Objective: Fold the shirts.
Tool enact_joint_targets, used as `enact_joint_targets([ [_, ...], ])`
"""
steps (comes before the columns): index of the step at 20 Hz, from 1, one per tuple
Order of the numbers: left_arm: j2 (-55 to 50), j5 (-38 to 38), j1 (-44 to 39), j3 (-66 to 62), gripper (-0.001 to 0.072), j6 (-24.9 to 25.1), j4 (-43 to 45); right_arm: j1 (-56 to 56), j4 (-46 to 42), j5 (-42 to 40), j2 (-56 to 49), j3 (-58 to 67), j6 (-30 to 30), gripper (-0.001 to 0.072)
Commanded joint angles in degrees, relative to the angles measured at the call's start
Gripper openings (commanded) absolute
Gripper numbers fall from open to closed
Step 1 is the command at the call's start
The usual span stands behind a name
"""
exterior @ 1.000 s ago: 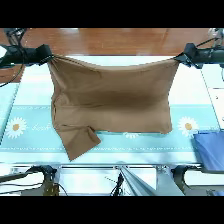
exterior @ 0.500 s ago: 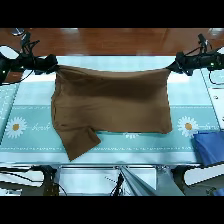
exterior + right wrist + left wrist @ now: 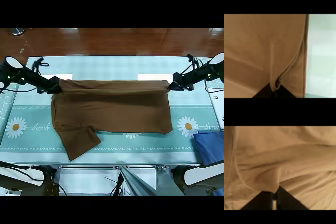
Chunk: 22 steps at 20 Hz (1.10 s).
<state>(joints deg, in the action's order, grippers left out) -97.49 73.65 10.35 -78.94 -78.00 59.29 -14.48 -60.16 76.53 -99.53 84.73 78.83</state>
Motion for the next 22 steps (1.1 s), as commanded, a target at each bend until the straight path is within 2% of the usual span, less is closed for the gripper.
enact_joint_targets([
  [1, -0.9, 3.6, -0.8, 1.3, 0.0637, 0.4, 0.3, 0.1, 0.9, -0.1, 0.0, -2.0, 0.0, 0.0403],
  [2, -0.9, 5.4, -0.8, 1.2, 0.0705, 0.4, 0.5, 0.0, 2.2, 0.8, 0.0, -1.8, -0.2, 0.0622],
  [5, -0.3, 11.1, 0.5, 0.3, 0.0704, -2.2, 4.0, -1.2, 2.6, 3.9, 1.4, -0.3, 0.4, 0.0627],
  [8, 4.0, 15.8, 3.9, 1.9, 0.0704, -1.9, 9.6, -4.3, -2.5, 6.4, 6.0, -1.6, 0.1, 0.0627],
  [10, 9.6, 13.9, 7.9, 7.7, 0.0704, -1.0, 9.9, -6.7, -3.6, 2.8, 11.5, -7.6, -0.7, 0.0627],
  [13, 18.0, 10.8, 14.3, 21.8, 0.0704, 0.6, 9.6, -8.1, 2.6, -7.2, 22.6, -24.5, -3.7, 0.0627],
  [16, 23.2, 7.8, 19.8, 34.1, 0.0704, 3.9, 3.5, -7.2, 11.0, -12.9, 31.5, -39.5, -7.8, 0.0627],
  [18, 25.2, 6.6, 20.9, 40.6, 0.0703, 9.9, -2.8, -7.2, 16.6, -14.1, 35.3, -45.6, -11.3, 0.0627],
  [20, 25.8, 5.3, 20.9, 45.4, 0.0703, 12.7, -5.2, -7.2, 17.2, -14.0, 37.6, -48.4, -11.5, 0.0627],
  [22, 25.8, 2.3, 20.9, 48.7, 0.0703, 12.7, -6.5, -7.2, 17.3, -13.8, 38.4, -48.9, -11.4, 0.0627],
])
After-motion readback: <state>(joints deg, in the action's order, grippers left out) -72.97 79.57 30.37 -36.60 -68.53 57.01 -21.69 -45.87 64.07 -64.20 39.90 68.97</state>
